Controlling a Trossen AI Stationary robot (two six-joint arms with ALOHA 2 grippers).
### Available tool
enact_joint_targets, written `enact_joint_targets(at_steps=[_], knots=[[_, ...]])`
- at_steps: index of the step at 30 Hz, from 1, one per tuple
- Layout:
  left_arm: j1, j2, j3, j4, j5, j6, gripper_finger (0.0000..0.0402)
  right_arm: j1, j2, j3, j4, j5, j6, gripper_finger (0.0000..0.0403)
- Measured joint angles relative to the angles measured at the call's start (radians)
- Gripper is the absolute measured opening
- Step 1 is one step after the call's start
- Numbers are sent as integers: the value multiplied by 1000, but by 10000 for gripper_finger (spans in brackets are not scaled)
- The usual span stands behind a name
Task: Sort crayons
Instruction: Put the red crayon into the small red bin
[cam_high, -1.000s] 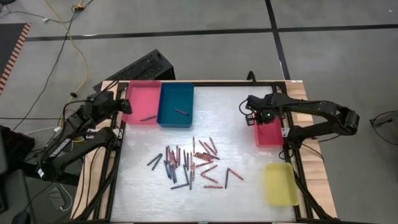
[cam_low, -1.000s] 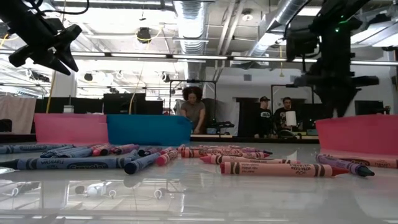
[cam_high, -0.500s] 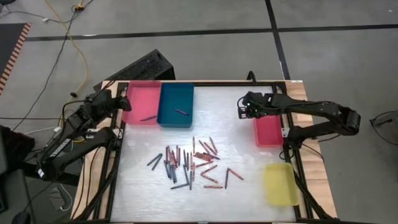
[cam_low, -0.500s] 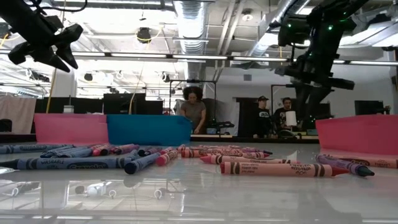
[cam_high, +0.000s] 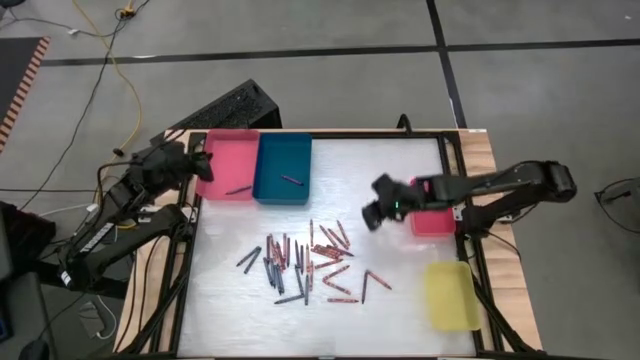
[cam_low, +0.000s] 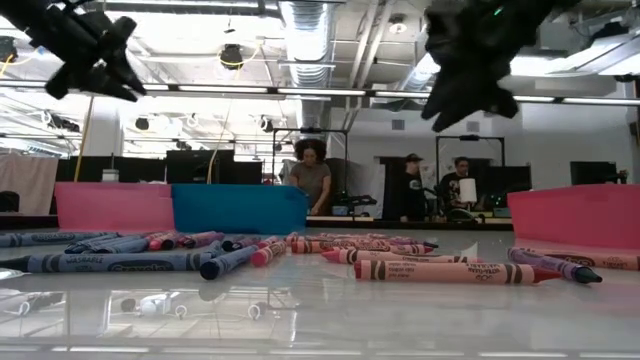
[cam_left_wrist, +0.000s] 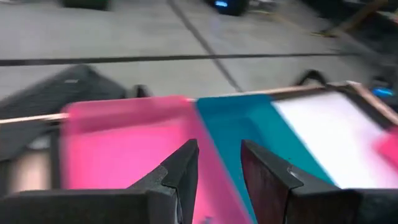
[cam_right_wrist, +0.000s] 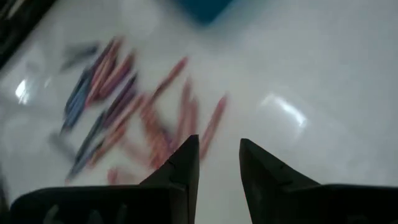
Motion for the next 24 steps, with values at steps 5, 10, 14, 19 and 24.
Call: enact_joint_targets(at_steps=[5,10,14,19,24], knots=[[0,0,0,12,191,2,110,203,43,7,-114,2,137,111],[0,0,0,17,261,-19,110,360,117,7,-148,3,284,111],[0,0,0,15,274,-29,110,439,196,7,-136,7,414,111],[0,0,0,19,272,-29,110,483,279,7,-131,2,464,111],[0,0,0,18,280,-23,110,478,322,7,-97,0,399,111]])
